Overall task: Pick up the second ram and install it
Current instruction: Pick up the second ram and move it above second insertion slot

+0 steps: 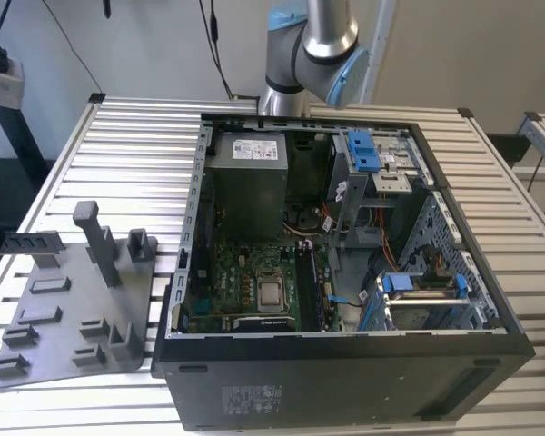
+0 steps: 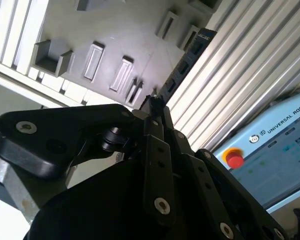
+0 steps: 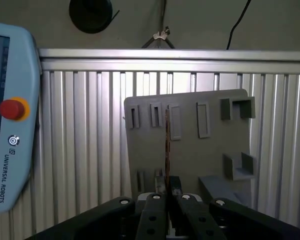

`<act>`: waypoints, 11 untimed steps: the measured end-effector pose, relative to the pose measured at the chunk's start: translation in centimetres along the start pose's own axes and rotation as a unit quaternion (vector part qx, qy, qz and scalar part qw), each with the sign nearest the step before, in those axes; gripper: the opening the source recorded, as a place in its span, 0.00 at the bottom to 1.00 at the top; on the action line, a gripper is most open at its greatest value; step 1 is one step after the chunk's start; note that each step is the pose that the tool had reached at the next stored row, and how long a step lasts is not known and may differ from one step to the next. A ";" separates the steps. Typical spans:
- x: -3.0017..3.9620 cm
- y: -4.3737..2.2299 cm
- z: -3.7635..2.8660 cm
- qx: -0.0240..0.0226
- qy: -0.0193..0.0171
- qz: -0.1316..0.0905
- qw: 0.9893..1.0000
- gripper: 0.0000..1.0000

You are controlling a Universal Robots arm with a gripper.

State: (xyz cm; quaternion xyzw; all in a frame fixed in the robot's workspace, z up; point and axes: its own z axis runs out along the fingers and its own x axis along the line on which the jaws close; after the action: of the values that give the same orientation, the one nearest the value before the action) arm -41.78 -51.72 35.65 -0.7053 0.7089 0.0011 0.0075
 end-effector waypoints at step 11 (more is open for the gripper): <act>-0.02 -0.03 -2.20 0.000 0.000 0.003 1.000 0.14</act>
State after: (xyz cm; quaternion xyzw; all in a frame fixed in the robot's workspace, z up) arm -41.77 -51.73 37.85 -0.7031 0.7110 0.0011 0.0074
